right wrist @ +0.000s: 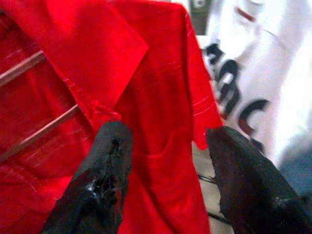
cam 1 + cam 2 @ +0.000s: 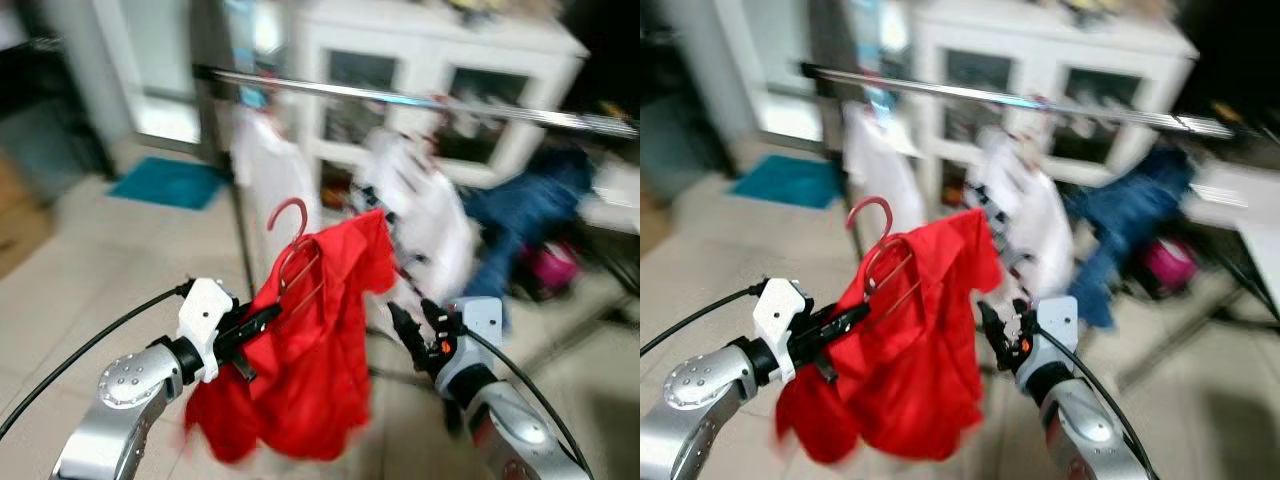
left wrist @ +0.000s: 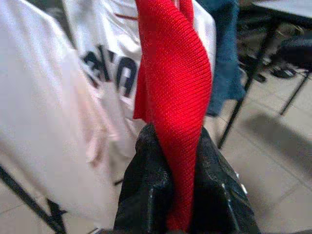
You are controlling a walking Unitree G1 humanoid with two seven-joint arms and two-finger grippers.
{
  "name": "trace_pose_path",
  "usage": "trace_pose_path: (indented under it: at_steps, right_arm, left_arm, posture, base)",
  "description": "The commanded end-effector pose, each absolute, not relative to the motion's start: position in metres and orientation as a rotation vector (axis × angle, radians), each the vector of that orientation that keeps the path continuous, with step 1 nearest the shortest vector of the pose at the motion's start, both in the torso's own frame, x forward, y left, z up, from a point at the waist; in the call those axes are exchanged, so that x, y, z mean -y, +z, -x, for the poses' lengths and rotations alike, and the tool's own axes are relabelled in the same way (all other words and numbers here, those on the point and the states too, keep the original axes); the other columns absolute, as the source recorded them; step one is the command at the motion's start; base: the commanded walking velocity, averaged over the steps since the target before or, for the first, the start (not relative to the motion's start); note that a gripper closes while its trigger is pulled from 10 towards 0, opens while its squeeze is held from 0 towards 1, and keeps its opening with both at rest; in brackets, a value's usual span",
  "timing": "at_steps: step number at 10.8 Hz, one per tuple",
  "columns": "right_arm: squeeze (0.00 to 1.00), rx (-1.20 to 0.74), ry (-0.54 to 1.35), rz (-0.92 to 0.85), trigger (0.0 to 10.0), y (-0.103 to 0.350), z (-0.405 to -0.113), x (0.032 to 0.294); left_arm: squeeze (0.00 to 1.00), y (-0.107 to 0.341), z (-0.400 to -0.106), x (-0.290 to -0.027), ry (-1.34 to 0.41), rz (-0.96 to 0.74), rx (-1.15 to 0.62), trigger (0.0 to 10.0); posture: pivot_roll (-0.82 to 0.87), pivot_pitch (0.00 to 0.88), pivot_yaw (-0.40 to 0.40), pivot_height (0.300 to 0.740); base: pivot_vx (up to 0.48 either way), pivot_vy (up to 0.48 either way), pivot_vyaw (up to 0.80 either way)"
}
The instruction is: Hang hanger
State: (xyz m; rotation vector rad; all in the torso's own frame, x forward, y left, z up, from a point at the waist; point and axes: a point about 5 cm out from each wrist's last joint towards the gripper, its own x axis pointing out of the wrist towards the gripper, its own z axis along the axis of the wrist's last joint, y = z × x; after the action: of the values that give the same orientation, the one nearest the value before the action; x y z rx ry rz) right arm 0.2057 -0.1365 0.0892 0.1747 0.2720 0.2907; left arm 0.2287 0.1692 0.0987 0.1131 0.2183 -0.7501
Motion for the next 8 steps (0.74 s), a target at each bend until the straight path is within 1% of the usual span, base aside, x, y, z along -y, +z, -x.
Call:
trace_pose_path:
  at_steps: [1, 5, 6, 7, 8]
  right_arm:
    - [0.00, -0.249, 0.266, -0.161, 10.0, 0.094, -0.205, 0.144]
    - [0.00, -0.218, 0.265, -0.151, 10.0, 0.100, -0.211, 0.146]
    - [0.00, -0.216, 0.274, -0.146, 10.0, 0.101, -0.213, 0.146]
    - [0.00, -0.214, 0.276, -0.148, 10.0, 0.102, -0.214, 0.145]
    - [0.00, -0.213, 0.279, -0.149, 10.0, 0.103, -0.215, 0.144]
  left_arm:
    - [0.00, 0.107, -0.229, -0.162, -0.791, -0.088, -0.189, 10.0]
    - [0.00, 0.113, -0.232, -0.166, -0.826, -0.091, -0.176, 10.0]
    - [0.00, 0.114, -0.233, -0.164, -0.831, -0.142, -0.163, 10.0]
    - [0.00, 0.114, -0.235, -0.165, -0.824, -0.124, -0.179, 10.0]
    - [0.00, 0.115, -0.238, -0.169, -0.820, -0.099, -0.204, 10.0]
  posture:
    - [-0.01, 0.000, 0.024, 0.740]
    - [0.00, 0.000, 0.016, 0.740]
    - [0.00, 0.000, 0.011, 0.740]
    - [0.00, 0.000, 0.009, 0.740]
    - [0.00, 0.000, 0.006, 0.740]
  base:
    - [0.000, 0.000, -0.46]
    - [0.000, 0.480, 0.00]
    - [0.000, -0.480, 0.00]
    - [0.000, 0.000, 0.00]
    - [0.000, 0.480, 0.00]
